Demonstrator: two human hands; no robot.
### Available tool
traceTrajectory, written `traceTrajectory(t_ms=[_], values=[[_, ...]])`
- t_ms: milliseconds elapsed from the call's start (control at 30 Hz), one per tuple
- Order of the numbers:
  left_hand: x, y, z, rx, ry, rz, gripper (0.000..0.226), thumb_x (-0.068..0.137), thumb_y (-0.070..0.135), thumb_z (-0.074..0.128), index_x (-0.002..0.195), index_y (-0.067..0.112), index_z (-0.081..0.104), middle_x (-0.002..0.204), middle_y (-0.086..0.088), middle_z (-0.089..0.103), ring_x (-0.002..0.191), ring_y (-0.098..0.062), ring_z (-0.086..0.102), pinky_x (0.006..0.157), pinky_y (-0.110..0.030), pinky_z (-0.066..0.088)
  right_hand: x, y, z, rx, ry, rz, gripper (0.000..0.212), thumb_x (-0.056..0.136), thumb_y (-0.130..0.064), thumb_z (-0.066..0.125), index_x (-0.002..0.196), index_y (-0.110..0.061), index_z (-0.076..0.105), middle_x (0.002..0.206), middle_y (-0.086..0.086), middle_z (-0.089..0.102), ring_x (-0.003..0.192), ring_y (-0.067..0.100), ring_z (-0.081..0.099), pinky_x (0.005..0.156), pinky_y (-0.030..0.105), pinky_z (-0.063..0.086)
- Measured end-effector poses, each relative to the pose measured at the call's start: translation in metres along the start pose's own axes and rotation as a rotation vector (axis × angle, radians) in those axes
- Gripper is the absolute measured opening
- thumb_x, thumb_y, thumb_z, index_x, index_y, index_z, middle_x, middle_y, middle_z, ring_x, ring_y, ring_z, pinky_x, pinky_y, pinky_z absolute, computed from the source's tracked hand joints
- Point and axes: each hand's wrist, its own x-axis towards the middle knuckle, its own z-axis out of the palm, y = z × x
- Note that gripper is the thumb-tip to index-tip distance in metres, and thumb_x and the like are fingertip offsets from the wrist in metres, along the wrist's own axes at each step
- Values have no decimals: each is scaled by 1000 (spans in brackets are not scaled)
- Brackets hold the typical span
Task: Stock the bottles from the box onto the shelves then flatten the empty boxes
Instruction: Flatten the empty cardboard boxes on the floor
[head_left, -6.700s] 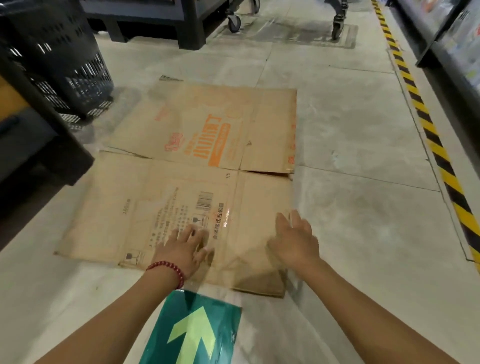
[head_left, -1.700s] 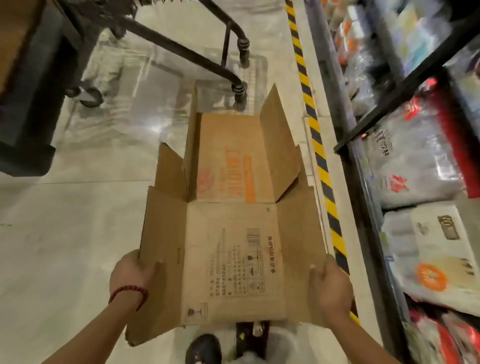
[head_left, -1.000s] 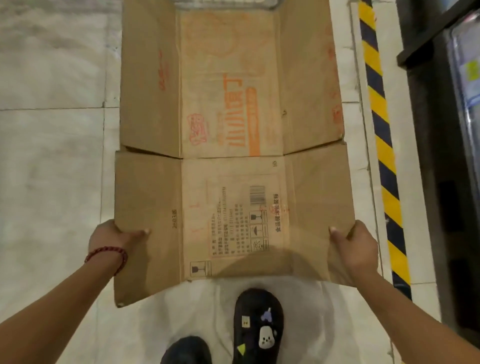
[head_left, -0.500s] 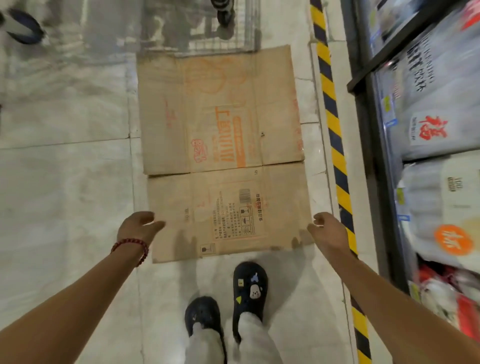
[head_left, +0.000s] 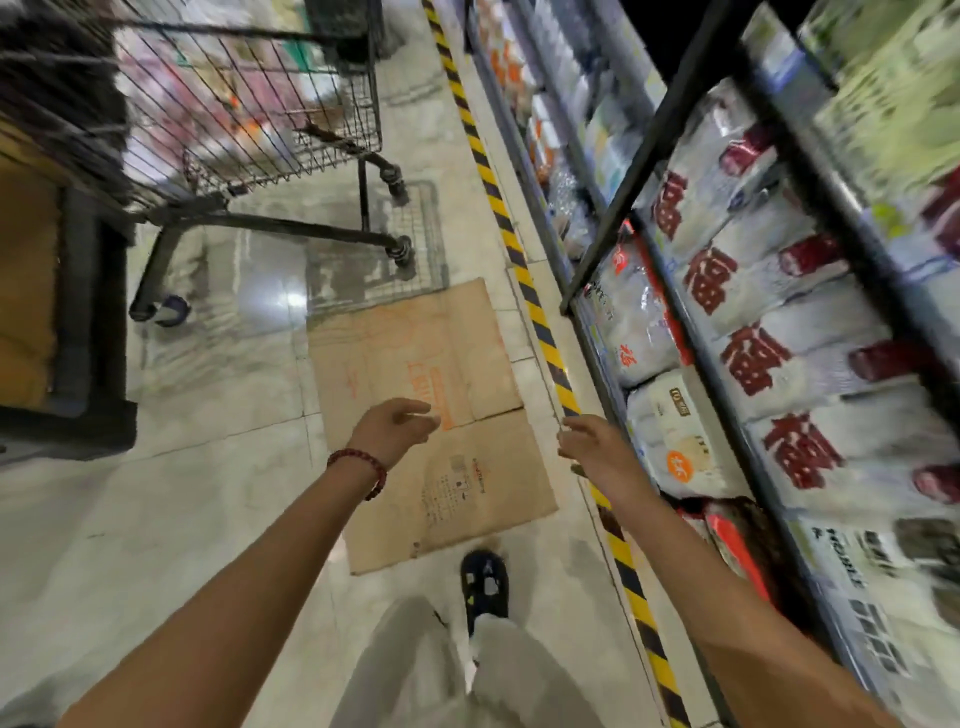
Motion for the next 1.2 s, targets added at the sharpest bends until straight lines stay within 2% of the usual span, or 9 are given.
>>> traceTrajectory(t_ms=[133, 233, 367, 500, 567, 633, 767, 900, 1200], values=[[-58, 36, 2, 18, -79, 170, 17, 87, 23, 64, 104, 18, 63, 104, -4, 68, 89, -12, 66, 80, -25, 49, -81, -28, -35, 95, 131, -136, 21, 91, -9, 57, 111, -17, 59, 97, -4, 61, 87, 7, 57, 73, 15, 45], [-93, 47, -2, 58, -166, 319, 11, 85, 23, 67, 95, 27, 65, 102, 0, 69, 95, -15, 66, 76, -20, 47, -139, -31, -54, 239, 251, -186, 21, 91, 0, 54, 110, -7, 61, 97, -2, 62, 80, -8, 60, 69, 5, 45], [-125, 66, -2, 87, -325, 465, 13, 83, 18, 69, 95, 25, 67, 101, 1, 71, 97, -15, 66, 75, -19, 47, -214, -18, -63, 431, 521, -182, 25, 90, -6, 57, 109, -22, 63, 110, -4, 66, 103, 9, 62, 88, 27, 50], [-146, 83, 9, 209, -510, 657, 15, 85, 11, 67, 92, 24, 66, 97, 5, 70, 91, -10, 66, 68, -11, 50, -292, 9, -37, 659, 824, -184, 27, 91, -2, 54, 99, -27, 61, 104, -6, 67, 87, -4, 64, 70, 14, 50], [-156, 84, 18, 265, -607, 727, 15, 85, 8, 66, 95, 20, 65, 97, 2, 69, 91, -7, 64, 66, -6, 48, -328, 33, -9, 735, 953, -167, 22, 91, -6, 57, 99, -27, 63, 103, -7, 68, 93, 0, 64, 78, 21, 52], [-168, 73, 29, 320, -703, 744, 18, 86, 9, 65, 103, 13, 65, 101, -4, 68, 94, -10, 63, 67, -6, 47, -359, 62, 27, 803, 1051, -103, 21, 90, -10, 61, 99, -29, 64, 106, -4, 68, 101, 12, 63, 85, 32, 51], [-205, 29, 47, 378, -877, 714, 14, 85, 11, 66, 94, 22, 65, 104, -5, 68, 97, -17, 63, 76, -21, 47, -422, 110, 98, 945, 1252, 7, 23, 89, -1, 59, 101, -20, 64, 105, 2, 68, 99, 20, 64, 79, 28, 50], [-250, -23, 59, 504, -1077, 680, 15, 86, 13, 65, 93, 26, 66, 103, -3, 69, 98, -19, 65, 74, -24, 46, -489, 150, 164, 1074, 1457, 83, 22, 91, 1, 54, 108, -8, 63, 108, 8, 68, 98, 26, 65, 86, 38, 49], [-389, -126, 115, 786, -1400, 723, 15, 82, 22, 72, 96, 21, 66, 102, -3, 69, 94, -16, 65, 73, -25, 46, -603, 236, 265, 1328, 1810, 201, 24, 90, 3, 53, 100, -16, 65, 105, 8, 69, 98, 28, 65, 84, 37, 49]])
